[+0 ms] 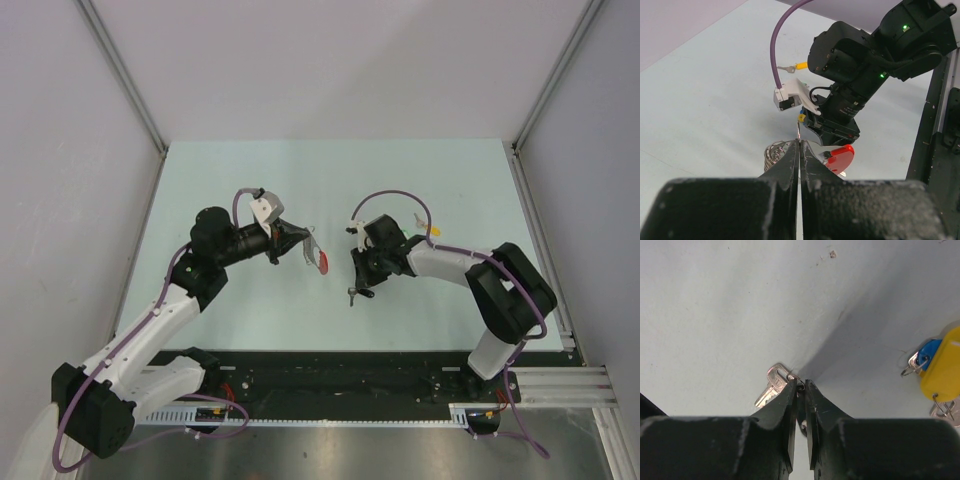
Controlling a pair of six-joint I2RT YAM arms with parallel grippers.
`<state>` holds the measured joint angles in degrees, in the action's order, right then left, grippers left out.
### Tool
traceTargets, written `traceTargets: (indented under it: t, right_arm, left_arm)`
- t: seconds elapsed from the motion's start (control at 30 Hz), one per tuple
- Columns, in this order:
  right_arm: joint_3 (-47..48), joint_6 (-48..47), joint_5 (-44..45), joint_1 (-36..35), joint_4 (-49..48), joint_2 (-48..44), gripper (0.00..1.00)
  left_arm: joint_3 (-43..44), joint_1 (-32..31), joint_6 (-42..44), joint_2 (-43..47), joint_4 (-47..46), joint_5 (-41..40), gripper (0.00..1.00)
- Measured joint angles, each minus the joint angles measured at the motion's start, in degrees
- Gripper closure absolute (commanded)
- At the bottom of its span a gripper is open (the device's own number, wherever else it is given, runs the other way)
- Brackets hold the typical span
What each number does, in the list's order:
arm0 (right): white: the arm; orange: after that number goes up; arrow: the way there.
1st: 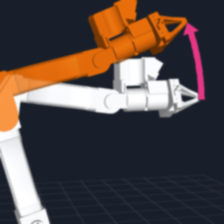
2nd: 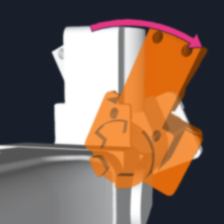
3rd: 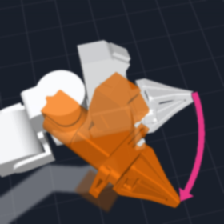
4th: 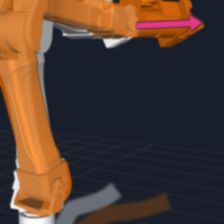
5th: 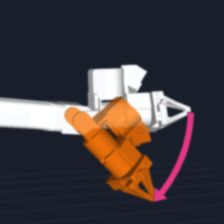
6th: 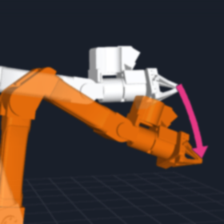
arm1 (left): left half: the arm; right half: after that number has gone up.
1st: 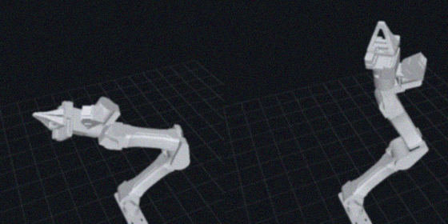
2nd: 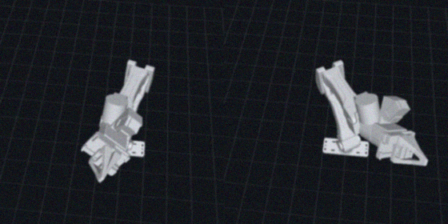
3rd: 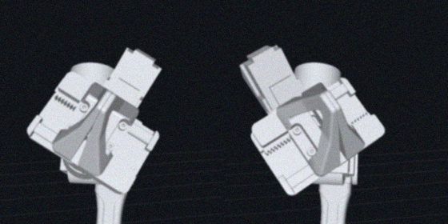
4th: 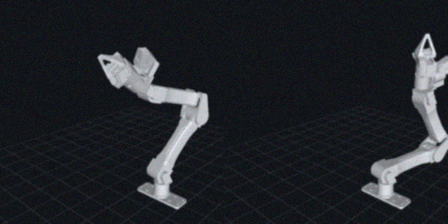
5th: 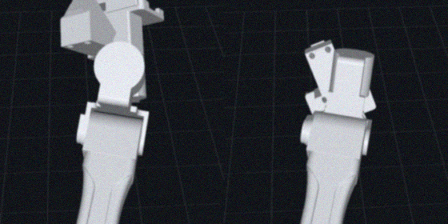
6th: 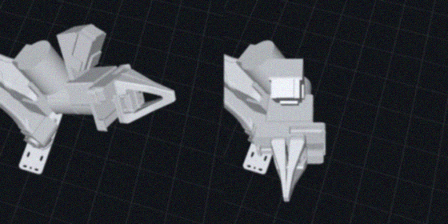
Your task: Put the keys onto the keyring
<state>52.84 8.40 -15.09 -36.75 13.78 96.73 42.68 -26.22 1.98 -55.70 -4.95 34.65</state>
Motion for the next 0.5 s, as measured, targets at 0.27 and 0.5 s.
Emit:
traceTargets:
  t: [0.27, 0.5]
  right_arm:
    - [0.1, -1.0, -0.9, 0.0, -0.7, 0.5, 0.95]
    - [0.6, -2.7, 0.9, 0.1, 1.5, -0.7, 1.00]
  left_arm:
    - [0.0, 0.0, 0.0, 0.0, 0.0, 0.0, 0.99]
    - [0.0, 0.0, 0.0, 0.0, 0.0, 0.0, 0.99]
